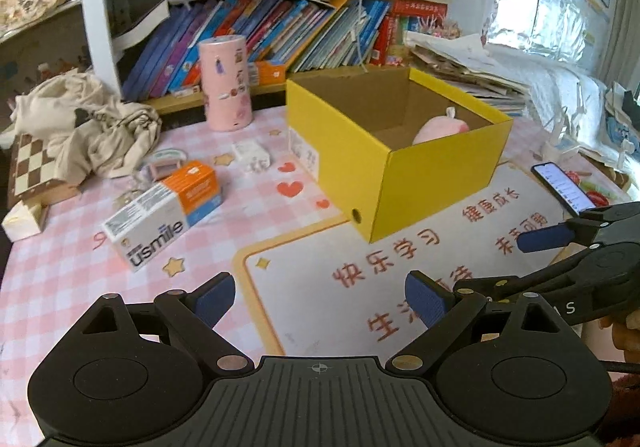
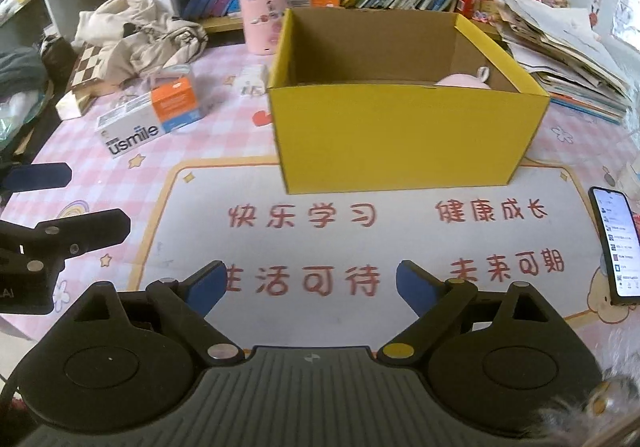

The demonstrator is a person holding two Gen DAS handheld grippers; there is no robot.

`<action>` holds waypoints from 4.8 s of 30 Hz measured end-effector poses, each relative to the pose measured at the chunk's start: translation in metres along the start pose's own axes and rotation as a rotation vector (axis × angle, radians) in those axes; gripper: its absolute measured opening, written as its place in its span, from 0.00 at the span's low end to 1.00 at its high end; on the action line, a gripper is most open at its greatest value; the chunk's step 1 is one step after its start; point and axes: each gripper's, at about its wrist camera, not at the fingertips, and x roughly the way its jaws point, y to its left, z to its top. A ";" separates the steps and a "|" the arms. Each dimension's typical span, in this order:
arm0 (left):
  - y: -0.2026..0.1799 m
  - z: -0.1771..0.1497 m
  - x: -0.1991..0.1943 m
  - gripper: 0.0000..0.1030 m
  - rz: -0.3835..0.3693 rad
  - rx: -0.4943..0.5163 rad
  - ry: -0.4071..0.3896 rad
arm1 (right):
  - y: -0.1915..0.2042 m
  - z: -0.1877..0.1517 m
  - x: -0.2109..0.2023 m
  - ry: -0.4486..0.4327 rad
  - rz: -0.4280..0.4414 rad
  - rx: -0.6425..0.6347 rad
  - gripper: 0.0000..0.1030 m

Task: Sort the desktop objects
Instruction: 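Lift both open tools up out of the yellow box, then move the left tool toward the white-and-orange usmile box, then lower the left tool onto the usmile box and close it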

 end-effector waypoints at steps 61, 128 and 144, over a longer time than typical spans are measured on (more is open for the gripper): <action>0.080 -0.005 0.002 0.95 0.167 -0.153 -0.067 | 0.099 0.052 0.051 -0.057 0.062 -0.381 0.92; 0.142 0.019 0.093 0.41 0.091 -0.107 0.062 | 0.121 0.165 0.153 -0.090 0.192 -0.255 0.93; 0.162 -0.046 0.005 0.40 0.289 -0.393 0.135 | 0.187 0.153 0.174 0.003 0.400 -0.415 0.68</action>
